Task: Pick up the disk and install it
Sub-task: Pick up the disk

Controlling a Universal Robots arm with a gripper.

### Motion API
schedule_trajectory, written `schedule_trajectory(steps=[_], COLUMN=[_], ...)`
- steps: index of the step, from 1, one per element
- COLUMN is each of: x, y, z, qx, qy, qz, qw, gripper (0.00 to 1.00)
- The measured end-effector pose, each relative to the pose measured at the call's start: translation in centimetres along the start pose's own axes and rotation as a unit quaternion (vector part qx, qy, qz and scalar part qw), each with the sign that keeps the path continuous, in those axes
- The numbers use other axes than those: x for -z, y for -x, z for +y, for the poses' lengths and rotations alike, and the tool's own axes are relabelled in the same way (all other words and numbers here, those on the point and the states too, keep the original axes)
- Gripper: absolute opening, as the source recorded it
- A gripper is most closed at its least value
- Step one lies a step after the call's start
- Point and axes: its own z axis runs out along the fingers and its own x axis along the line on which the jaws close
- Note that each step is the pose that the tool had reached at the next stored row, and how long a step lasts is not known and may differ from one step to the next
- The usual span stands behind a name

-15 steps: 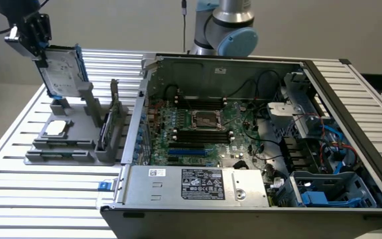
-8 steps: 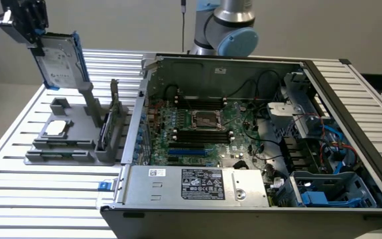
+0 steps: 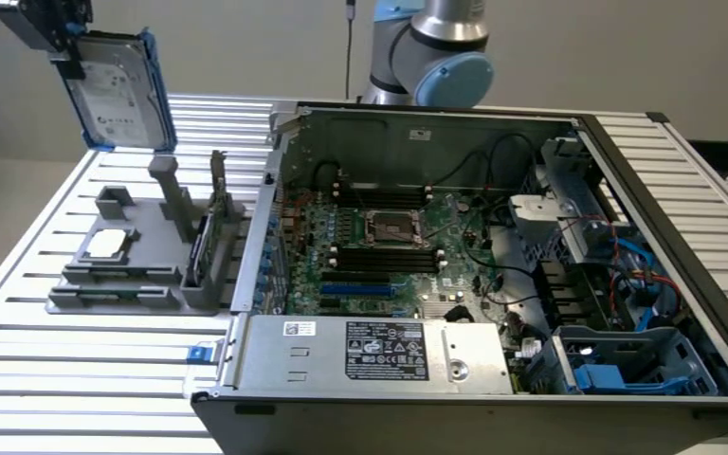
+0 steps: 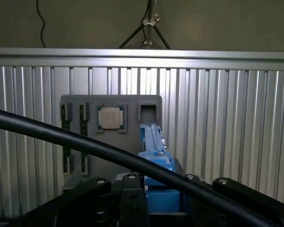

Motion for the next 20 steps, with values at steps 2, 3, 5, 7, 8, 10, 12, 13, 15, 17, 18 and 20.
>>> schedule_trajectory(steps=[2, 3, 5, 7, 8, 10, 12, 13, 15, 17, 18, 20], x=[0.86, 1.25, 2.02, 2.72, 3.06, 3.75, 4.48, 4.84, 5.52, 6.05, 6.23, 6.58], y=[-0.1, -0.1, -0.3, -0.4, -0.5, -0.7, -1.0, -1.1, -1.4, -1.8, -1.9, -2.3], z=[-0.46, -0.69, -1.19, -1.68, -1.94, -2.43, -2.97, -3.24, -3.79, -4.50, -4.94, -5.85], qx=[0.000, 0.000, 0.001, 0.001, 0.001, 0.001, 0.002, 0.002, 0.002, 0.002, 0.002, 0.002], qy=[0.0000, 0.0000, -0.0001, -0.0001, -0.0001, 0.0000, -0.0001, -0.0001, -0.0001, -0.0001, -0.0001, -0.0001], qz=[-0.0001, 0.0000, 0.0000, 0.0000, 0.0000, 0.0000, 0.0000, 0.0000, 0.0000, -0.0002, -0.0005, -0.0013], qw=[1.0000, 1.0000, 1.0000, 1.0000, 1.0000, 1.0000, 1.0000, 1.0000, 1.0000, 1.0000, 1.0000, 1.0000], gripper=[0.33, 0.33, 0.33, 0.33, 0.33, 0.33, 0.33, 0.33, 0.33, 0.33, 0.33, 0.33])
